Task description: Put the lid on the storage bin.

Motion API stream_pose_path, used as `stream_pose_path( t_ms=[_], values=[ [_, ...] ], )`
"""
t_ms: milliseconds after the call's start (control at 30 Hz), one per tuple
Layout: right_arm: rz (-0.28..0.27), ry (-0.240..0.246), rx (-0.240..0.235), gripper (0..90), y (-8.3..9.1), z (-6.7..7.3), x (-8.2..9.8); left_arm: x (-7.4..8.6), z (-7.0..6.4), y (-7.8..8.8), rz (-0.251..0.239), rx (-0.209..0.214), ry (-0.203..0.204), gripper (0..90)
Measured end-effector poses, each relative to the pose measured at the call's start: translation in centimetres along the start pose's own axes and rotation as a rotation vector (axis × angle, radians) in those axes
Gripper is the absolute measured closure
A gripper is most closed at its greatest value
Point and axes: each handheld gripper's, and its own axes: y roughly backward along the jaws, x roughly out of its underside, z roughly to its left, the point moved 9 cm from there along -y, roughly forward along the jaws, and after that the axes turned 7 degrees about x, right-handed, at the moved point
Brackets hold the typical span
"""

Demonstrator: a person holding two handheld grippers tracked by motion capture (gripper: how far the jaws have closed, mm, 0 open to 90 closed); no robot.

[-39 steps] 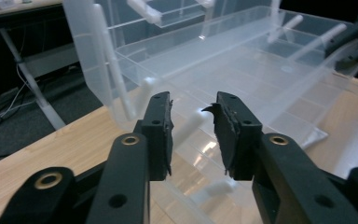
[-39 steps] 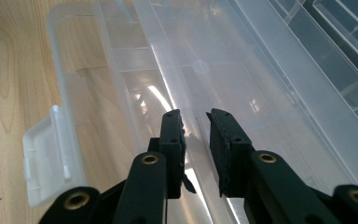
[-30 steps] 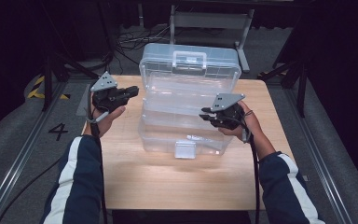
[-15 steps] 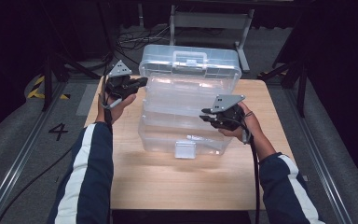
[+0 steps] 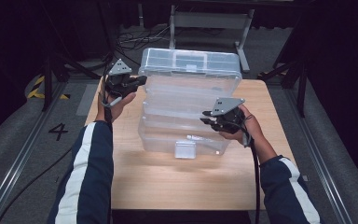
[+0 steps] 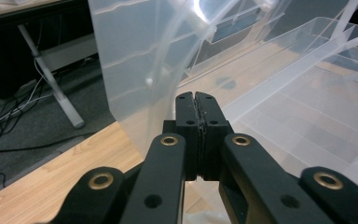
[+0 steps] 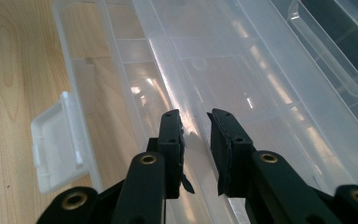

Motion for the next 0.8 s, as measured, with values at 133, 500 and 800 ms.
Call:
stream_pose_path(
  t_ms=[133, 500, 800],
  values=[
    [0.009, 0.002, 0.011, 73.8, 0.1, 0.0, 0.2, -0.1, -0.1, 0.2, -0.008, 0.013, -0.003, 89.5],
    [-0.002, -0.044, 0.05, 76.7, 2.6, -1.2, 1.7, -0.2, -0.6, 0.7, 0.012, -0.002, -0.034, 89.5],
    [0.016, -0.051, 0.089, 75.4, 3.9, -1.7, 3.4, 0.6, -1.0, 1.0, 0.003, 0.02, -0.043, 89.6]
  ],
)
